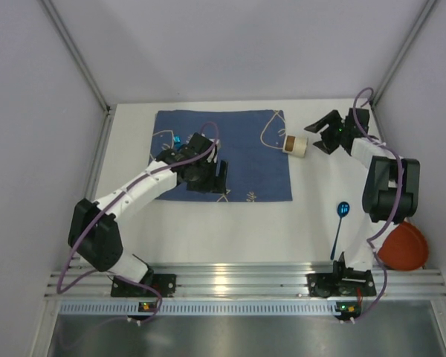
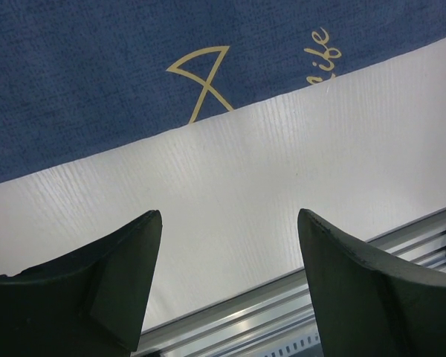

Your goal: Set the dinner table for one person

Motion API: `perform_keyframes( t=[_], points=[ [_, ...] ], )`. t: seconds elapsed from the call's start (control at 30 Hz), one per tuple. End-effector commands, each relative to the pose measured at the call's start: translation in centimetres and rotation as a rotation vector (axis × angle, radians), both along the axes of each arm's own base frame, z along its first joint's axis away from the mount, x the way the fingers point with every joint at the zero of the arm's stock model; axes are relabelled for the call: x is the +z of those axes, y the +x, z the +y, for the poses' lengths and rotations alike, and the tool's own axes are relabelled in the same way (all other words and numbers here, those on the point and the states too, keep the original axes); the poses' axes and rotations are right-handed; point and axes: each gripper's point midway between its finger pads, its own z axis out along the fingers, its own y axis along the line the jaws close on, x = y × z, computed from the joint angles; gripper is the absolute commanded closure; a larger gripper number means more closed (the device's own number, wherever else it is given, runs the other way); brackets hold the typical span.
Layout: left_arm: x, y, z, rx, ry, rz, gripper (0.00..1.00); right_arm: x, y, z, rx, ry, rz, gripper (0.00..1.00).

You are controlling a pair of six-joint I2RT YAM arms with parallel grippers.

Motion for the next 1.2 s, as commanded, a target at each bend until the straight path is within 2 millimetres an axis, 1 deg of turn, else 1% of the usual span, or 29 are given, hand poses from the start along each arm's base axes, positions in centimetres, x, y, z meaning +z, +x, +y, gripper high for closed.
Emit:
perform_keyframes(
  t=[0.0,0.03,0.1,0.13,0.17,0.2,0.27,0.3,0.33,0.37,0.4,0.47,0.5,0.57,0.6,0.63,0.67,0.7,0.77,0.8,0.87,0.9,0.93,0.97,1.0,1.07,1.1,1.13,1.17],
  points=[
    [0.3,0.9,-0.3,0.005,0.034,0.012,0.21,3.9,3.0,1.2,0.027,0.055,-0.124,0.28],
    [0.9,1.4,-0.6,0.000,0.030,0.003,0.21,3.6,3.4,1.6,0.036,0.060,-0.117,0.28],
    [0.5,1.5,-0.5,-0.004,0.058,0.024,0.21,3.0,3.4,2.1,0.043,0.079,-0.097,0.30],
    [0.8,1.9,-0.7,-0.008,0.058,0.017,0.21,2.5,3.4,2.1,0.040,0.078,-0.089,0.31],
    [0.8,2.0,-0.8,-0.011,0.063,0.021,0.20,2.3,3.2,2.6,0.041,0.079,-0.081,0.31],
    [0.3,2.2,-0.9,-0.012,0.072,0.033,0.21,2.1,3.2,2.5,0.034,0.072,-0.077,0.32],
    [0.7,2.8,-1.5,-0.020,0.063,0.033,0.20,1.8,3.1,3.0,0.040,0.075,-0.070,0.34],
    [0.2,2.7,-1.4,-0.022,0.077,0.058,0.20,1.8,3.1,3.2,0.041,0.086,-0.065,0.38],
    [0.7,3.1,-1.8,-0.025,0.071,0.050,0.20,1.4,3.0,3.3,0.044,0.095,-0.053,0.39],
    [0.7,3.2,-1.9,-0.026,0.072,0.052,0.20,1.3,2.9,3.5,0.049,0.103,-0.046,0.40],
    [0.6,3.4,-1.9,-0.029,0.077,0.052,0.20,1.3,2.9,3.7,0.048,0.112,-0.041,0.43],
    [1.0,3.8,-1.9,-0.031,0.081,0.036,0.20,1.5,2.7,4.0,0.052,0.115,-0.042,0.44],
    [1.0,3.9,-1.9,-0.032,0.083,0.032,0.20,1.7,2.7,4.0,0.054,0.115,-0.047,0.48],
    [1.3,3.9,-2.0,-0.034,0.083,0.032,0.20,2.0,2.6,4.4,0.064,0.119,-0.048,0.48],
    [1.5,3.9,-1.9,-0.035,0.084,0.030,0.20,1.8,2.1,4.6,0.074,0.122,-0.025,0.49],
    [1.6,4.0,-1.9,-0.037,0.084,0.026,0.20,2.0,1.9,4.7,0.078,0.119,-0.028,0.51],
    [1.6,4.0,-1.8,-0.034,0.089,0.020,0.20,1.8,1.5,4.9,0.085,0.115,-0.023,0.54],
    [1.7,4.0,-1.8,-0.036,0.089,0.015,0.20,1.8,1.3,5.1,0.095,0.111,-0.024,0.64],
    [1.8,4.2,-1.6,-0.036,0.094,0.009,0.20,1.5,0.9,5.2,0.100,0.109,-0.018,0.72],
    [1.7,4.2,-1.5,-0.036,0.095,0.010,0.20,1.5,0.8,5.3,0.104,0.109,-0.017,0.79],
    [1.8,4.3,-1.3,-0.035,0.098,0.008,0.20,1.9,1.0,5.3,0.102,0.103,-0.027,0.85],
    [1.8,4.3,-1.3,-0.037,0.099,0.003,0.20,2.0,1.2,5.2,0.107,0.097,-0.033,0.90],
    [2.0,4.4,-1.3,-0.035,0.098,-0.001,0.20,1.9,1.1,5.2,0.106,0.090,-0.018,0.93],
    [2.0,4.4,-1.2,-0.034,0.099,-0.004,0.20,3.0,1.8,5.2,0.112,0.082,-0.040,0.97],
    [2.2,4.5,-1.0,-0.033,0.099,-0.011,0.20,3.6,2.1,5.2,0.116,0.067,-0.054,0.99],
    [2.3,4.7,-0.8,-0.029,0.102,-0.021,0.20,5.3,3.1,5.7,0.126,0.035,-0.067,0.99],
    [2.5,4.7,-0.7,-0.030,0.099,-0.028,0.20,6.0,3.4,6.7,0.155,-0.007,-0.082,1.00],
    [2.6,4.9,-0.5,-0.022,0.101,-0.035,0.20,8.7,4.9,8.5,0.186,-0.031,-0.141,1.00],
    [2.8,5.0,-0.4,-0.022,0.100,-0.043,0.20,8.9,4.7,9.3,0.202,-0.055,-0.101,1.00]
  ],
)
